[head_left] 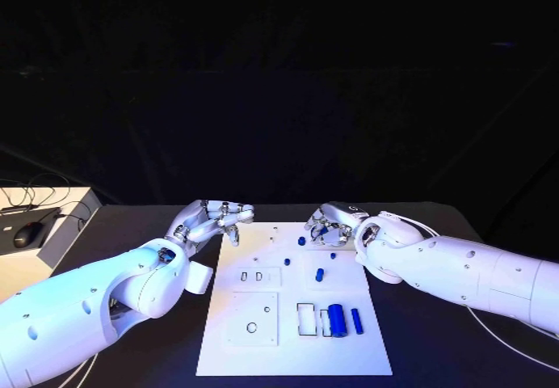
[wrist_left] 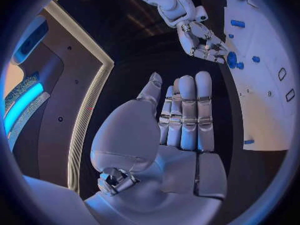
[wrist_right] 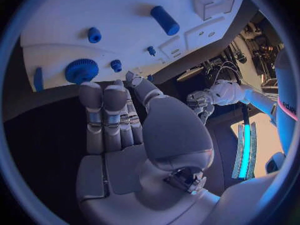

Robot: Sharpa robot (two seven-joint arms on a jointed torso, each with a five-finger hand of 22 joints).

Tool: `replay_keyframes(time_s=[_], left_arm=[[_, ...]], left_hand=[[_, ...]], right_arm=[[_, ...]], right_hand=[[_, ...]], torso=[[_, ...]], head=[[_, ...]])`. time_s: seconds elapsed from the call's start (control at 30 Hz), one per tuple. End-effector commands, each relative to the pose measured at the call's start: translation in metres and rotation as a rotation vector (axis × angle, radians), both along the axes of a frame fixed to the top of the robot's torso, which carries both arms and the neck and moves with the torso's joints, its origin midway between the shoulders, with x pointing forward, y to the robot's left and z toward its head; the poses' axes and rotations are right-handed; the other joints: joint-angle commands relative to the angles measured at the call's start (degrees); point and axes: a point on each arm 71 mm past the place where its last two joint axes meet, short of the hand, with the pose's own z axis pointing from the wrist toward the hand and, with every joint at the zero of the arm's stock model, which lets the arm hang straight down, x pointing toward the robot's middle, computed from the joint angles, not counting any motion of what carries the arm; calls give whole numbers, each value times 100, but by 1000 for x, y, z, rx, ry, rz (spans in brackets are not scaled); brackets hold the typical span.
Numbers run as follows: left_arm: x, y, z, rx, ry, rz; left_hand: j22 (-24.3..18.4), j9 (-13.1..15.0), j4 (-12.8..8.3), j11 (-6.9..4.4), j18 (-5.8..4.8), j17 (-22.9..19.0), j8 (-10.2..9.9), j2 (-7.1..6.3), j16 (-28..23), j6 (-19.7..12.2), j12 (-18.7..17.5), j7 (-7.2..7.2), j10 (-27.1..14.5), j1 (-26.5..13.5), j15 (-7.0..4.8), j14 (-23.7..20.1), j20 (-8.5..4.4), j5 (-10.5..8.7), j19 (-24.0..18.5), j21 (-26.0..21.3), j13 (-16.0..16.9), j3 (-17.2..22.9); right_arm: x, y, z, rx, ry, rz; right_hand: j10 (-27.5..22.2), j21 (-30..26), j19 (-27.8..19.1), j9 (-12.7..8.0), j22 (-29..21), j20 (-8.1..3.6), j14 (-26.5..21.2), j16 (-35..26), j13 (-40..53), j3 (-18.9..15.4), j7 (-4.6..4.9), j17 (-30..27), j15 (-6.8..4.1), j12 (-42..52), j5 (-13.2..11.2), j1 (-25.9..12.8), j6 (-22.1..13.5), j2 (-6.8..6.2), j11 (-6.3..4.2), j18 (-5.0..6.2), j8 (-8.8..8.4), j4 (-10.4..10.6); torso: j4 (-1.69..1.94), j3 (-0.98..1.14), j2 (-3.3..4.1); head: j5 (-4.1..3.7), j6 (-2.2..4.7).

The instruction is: Assemble the parts on the task board

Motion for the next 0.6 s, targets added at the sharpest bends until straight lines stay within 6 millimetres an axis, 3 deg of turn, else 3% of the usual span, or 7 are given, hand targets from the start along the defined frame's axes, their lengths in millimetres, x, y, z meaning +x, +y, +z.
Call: replay_keyframes(time_s=[0.03, 0.13, 0.2, 0.3, 0.37, 0.5, 0.6], left_arm=[[-2, -2, 0, 12, 3, -37], [-2, -1, 0, 15, 7, -38], [-2, 0, 0, 17, 9, -38], [-2, 2, -1, 19, 15, -37], [-1, 2, -2, 20, 18, -36], [0, 4, -3, 23, 24, -34], [0, 5, -3, 25, 27, -33]], left_hand=[[26, 2, 9, 14, 178, 10, 32, -23, -55, -45, 21, 3, -44, -67, 45, -18, 43, 9, -2, 28, 0, -41], [55, 2, 9, 28, 199, 12, 31, -19, -97, -71, 32, 10, -89, -94, 60, -36, 66, 9, -28, 55, -8, -67], [77, 2, 1, 37, 216, 1, 33, -14, -156, -83, 36, 14, -122, -106, 69, -42, 89, 9, -63, 70, -18, -84], [102, 3, -14, 43, 241, -13, 37, -4, -238, -85, 44, 19, -128, -114, 73, -18, 115, 10, -87, 84, -21, -107], [104, 0, -9, 49, 243, -15, 30, -2, -252, -98, 35, 26, -143, -126, 77, -19, 118, 8, -94, 82, -25, -114], [103, -1, -12, 66, 246, -32, 23, -3, -305, -130, 10, 44, -172, -131, 90, -23, 131, 8, -109, 70, -28, -123], [106, 0, -12, 72, 255, -38, 26, -7, -341, -141, -3, 50, -179, -140, 93, -3, 139, 8, -107, 66, -28, -139]], right_arm=[[4, 1, 4, -32, -68, -26], [7, 4, 6, -20, -71, -21], [8, 5, 8, -9, -70, -20], [9, 6, 11, 7, -68, -17], [9, 6, 13, 13, -74, -15], [9, 7, 13, -3, -73, -14], [9, 8, 14, -27, -89, -20]], right_hand=[[-306, 64, 57, 10, 203, 102, -101, 237, 5, 49, 25, 206, 67, 4, 124, -47, -53, -101, 106, 112, -6, 34], [-417, 150, 129, 9, 532, 189, -179, 858, 12, -66, -71, 1081, 119, 47, 202, -99, -231, -195, 120, 145, -14, 122], [-504, 37, 50, 12, 459, 223, -250, 819, 9, -170, -39, 1126, 151, 38, 202, -102, -217, -220, 129, 183, -18, 183], [-637, 81, 251, 8, 689, 225, -703, -130, 11, -310, -93, 466, 140, 91, 140, -41, -293, -261, 129, 205, -5, 256], [-611, -238, 177, 15, 356, 212, -576, -435, 2, -398, -103, 436, 121, 117, 141, 10, -243, -278, 112, 267, -19, 313], [236, 854, 1061, 59, 2109, 68, -42, -93, 32, -98, -105, 707, -59, 290, 179, 95, 149, -110, -112, 2, 34, 202], [617, 1141, 1214, 78, 2569, -25, -12, 358, 59, -58, -157, 1166, -120, 152, 241, -10, 363, -154, -214, -69, 2, 198]], torso=[[79, -34, 87], [107, -61, 121], [118, -71, 141], [131, -83, 165], [140, -89, 180], [142, -98, 205], [148, -100, 225]], head=[[-39, 9], [-57, 18], [-66, 31], [-81, 26], [-88, 23], [-94, 22], [-91, 20]])
